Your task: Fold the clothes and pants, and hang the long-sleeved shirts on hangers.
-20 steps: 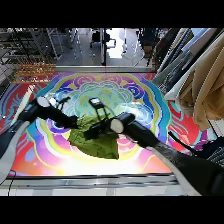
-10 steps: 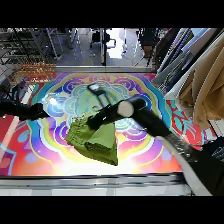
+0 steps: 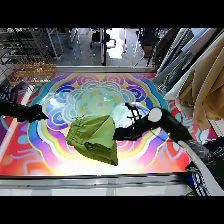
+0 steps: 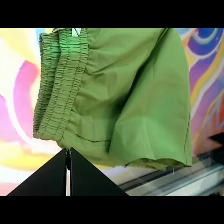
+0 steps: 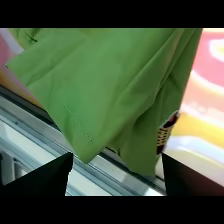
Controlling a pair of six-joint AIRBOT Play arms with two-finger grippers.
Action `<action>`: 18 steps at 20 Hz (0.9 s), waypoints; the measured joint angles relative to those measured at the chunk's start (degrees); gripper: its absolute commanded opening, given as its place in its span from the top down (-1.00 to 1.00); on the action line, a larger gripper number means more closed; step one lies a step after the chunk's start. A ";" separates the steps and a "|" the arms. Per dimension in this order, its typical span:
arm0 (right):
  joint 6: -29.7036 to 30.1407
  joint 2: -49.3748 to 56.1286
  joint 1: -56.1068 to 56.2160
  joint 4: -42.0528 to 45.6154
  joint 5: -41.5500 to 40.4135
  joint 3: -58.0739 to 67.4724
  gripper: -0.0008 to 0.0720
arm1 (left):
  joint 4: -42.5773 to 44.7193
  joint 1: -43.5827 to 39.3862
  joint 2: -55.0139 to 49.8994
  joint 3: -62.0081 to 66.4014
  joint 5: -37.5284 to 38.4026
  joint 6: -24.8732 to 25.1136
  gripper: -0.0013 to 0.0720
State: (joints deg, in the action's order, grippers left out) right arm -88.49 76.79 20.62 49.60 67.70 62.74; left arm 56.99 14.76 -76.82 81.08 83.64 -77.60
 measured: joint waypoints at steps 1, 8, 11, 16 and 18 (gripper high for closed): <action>1.01 0.42 -0.17 -4.04 -3.13 -3.65 -0.80 | 0.02 -0.02 0.02 0.00 0.26 0.00 0.95; 13.53 8.68 1.84 -27.15 -13.40 -7.56 0.95 | 0.00 -0.02 0.02 0.00 0.66 1.79 0.95; 18.49 10.25 4.57 -30.99 -18.01 2.01 0.95 | 0.00 -0.04 0.02 0.00 1.25 2.78 0.95; 21.11 15.80 10.05 -24.04 -37.64 17.35 -0.30 | 0.02 -0.79 0.02 0.00 1.49 3.32 0.95; 21.55 20.98 11.50 -22.62 -40.22 22.23 -0.68 | -0.02 -1.53 0.02 0.00 1.31 3.43 0.95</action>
State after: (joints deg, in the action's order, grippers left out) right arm -66.94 97.78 32.12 26.98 27.49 84.97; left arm 56.97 13.23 -76.79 81.08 84.95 -74.17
